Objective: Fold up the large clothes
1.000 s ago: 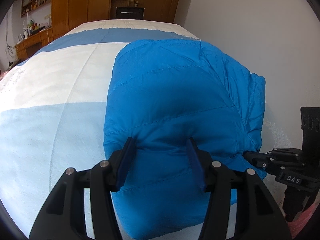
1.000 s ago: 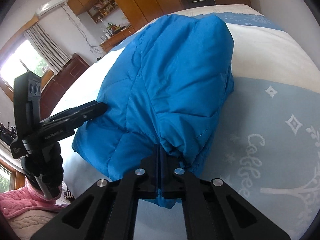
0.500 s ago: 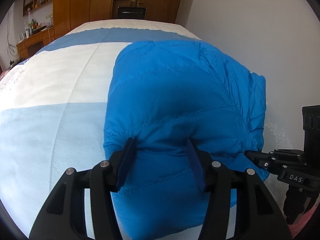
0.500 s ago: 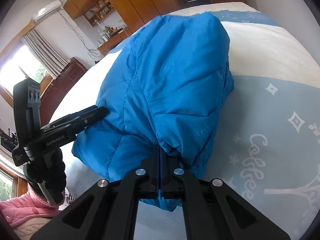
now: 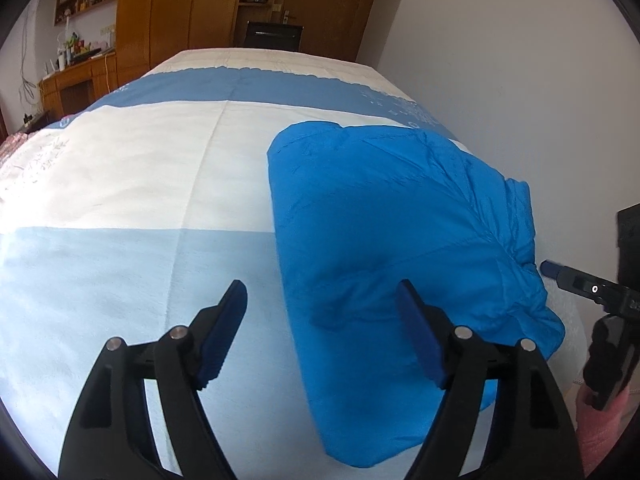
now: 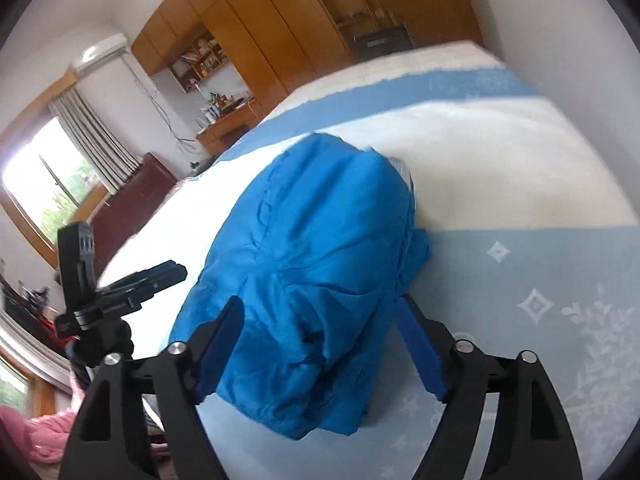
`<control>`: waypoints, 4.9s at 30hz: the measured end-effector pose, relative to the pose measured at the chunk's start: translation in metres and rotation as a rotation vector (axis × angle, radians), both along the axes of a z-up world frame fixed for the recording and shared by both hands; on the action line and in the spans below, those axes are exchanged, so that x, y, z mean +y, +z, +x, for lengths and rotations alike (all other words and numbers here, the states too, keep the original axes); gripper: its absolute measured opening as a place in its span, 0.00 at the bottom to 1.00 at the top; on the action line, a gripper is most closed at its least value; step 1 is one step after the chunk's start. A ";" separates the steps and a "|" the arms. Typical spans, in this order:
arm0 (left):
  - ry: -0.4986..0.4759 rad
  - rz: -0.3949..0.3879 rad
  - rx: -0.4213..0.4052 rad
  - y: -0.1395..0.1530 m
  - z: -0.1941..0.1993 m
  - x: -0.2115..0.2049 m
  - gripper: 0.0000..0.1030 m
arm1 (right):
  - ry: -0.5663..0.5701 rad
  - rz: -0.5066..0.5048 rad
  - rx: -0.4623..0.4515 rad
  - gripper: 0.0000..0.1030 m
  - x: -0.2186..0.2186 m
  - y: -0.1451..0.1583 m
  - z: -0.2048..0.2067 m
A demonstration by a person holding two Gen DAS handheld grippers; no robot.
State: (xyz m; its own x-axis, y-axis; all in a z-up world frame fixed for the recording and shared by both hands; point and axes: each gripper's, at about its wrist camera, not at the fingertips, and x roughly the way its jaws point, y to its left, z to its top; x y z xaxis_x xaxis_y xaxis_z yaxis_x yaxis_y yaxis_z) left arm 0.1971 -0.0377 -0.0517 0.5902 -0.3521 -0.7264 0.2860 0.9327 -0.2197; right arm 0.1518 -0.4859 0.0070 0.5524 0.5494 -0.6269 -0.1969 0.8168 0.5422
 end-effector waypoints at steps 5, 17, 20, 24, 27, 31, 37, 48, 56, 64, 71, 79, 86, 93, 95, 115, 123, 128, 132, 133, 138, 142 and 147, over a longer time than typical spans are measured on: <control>-0.064 -0.117 0.105 -0.018 0.020 0.007 0.79 | 0.022 0.101 0.108 0.84 -0.006 -0.035 0.023; -0.221 -0.489 0.366 -0.082 0.066 0.006 0.88 | 0.121 0.309 0.235 0.91 -0.005 -0.086 0.056; -0.242 -0.482 0.343 -0.079 0.064 -0.002 0.88 | 0.140 0.326 0.224 0.82 -0.001 -0.086 0.058; -0.264 -0.468 0.274 -0.068 0.052 -0.004 0.76 | 0.154 0.272 0.145 0.59 0.005 -0.072 0.053; -0.263 -0.496 0.244 -0.060 0.052 -0.002 0.71 | 0.164 0.258 0.092 0.52 0.007 -0.060 0.052; -0.253 -0.469 0.167 -0.041 0.050 -0.002 0.70 | 0.198 0.189 0.016 0.49 0.022 -0.038 0.059; -0.205 -0.473 0.073 -0.014 0.070 0.016 0.70 | 0.251 0.100 -0.094 0.49 0.050 0.004 0.101; -0.041 -0.453 -0.016 -0.016 0.170 0.068 0.70 | 0.322 0.073 -0.130 0.49 0.119 -0.001 0.237; 0.026 -0.427 0.066 -0.055 0.223 0.114 0.70 | 0.325 0.123 0.006 0.51 0.129 -0.063 0.286; 0.032 -0.365 0.064 -0.056 0.225 0.118 0.78 | 0.288 0.208 0.099 0.69 0.112 -0.085 0.309; 0.166 -0.261 0.064 -0.025 0.203 0.122 0.83 | 0.244 0.087 0.043 0.88 0.110 -0.053 0.273; 0.252 0.019 -0.053 0.006 0.130 0.109 0.90 | 0.139 -0.083 -0.007 0.94 0.116 -0.012 0.199; 0.301 0.116 -0.125 0.029 0.080 0.106 0.93 | 0.084 -0.188 -0.054 0.96 0.135 0.018 0.134; 0.337 0.157 -0.153 0.044 0.047 0.101 0.93 | 0.026 -0.307 -0.092 0.96 0.145 0.031 0.090; 0.338 0.160 -0.158 0.046 0.039 0.100 0.93 | 0.017 -0.320 -0.097 0.96 0.154 0.038 0.092; 0.314 0.171 -0.168 0.061 -0.013 0.089 0.93 | 0.005 -0.377 -0.139 0.96 0.152 0.046 0.049; 0.313 0.182 -0.175 0.061 -0.019 0.087 0.93 | 0.009 -0.382 -0.144 0.96 0.152 0.046 0.047; 0.310 0.184 -0.176 0.061 -0.020 0.087 0.93 | 0.016 -0.378 -0.151 0.96 0.152 0.046 0.046; 0.310 0.185 -0.174 0.061 -0.021 0.086 0.93 | 0.019 -0.372 -0.151 0.96 0.152 0.047 0.046; 0.310 0.185 -0.175 0.061 -0.021 0.086 0.93 | 0.019 -0.372 -0.152 0.96 0.152 0.047 0.046; 0.307 0.186 -0.178 0.062 -0.022 0.086 0.93 | 0.022 -0.372 -0.156 0.96 0.152 0.048 0.045; 0.303 0.186 -0.175 0.062 -0.022 0.086 0.93 | 0.022 -0.372 -0.156 0.96 0.152 0.048 0.045; 0.301 0.187 -0.173 0.063 -0.022 0.085 0.93 | 0.025 -0.373 -0.160 0.96 0.152 0.049 0.045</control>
State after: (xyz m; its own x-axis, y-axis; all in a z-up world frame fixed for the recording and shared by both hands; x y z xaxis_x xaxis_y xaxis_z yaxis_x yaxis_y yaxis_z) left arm 0.1750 0.0476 0.0110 0.7665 -0.0154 -0.6420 0.0111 0.9999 -0.0107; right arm 0.1972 -0.3335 0.0557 0.6486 0.3151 -0.6928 -0.2772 0.9456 0.1705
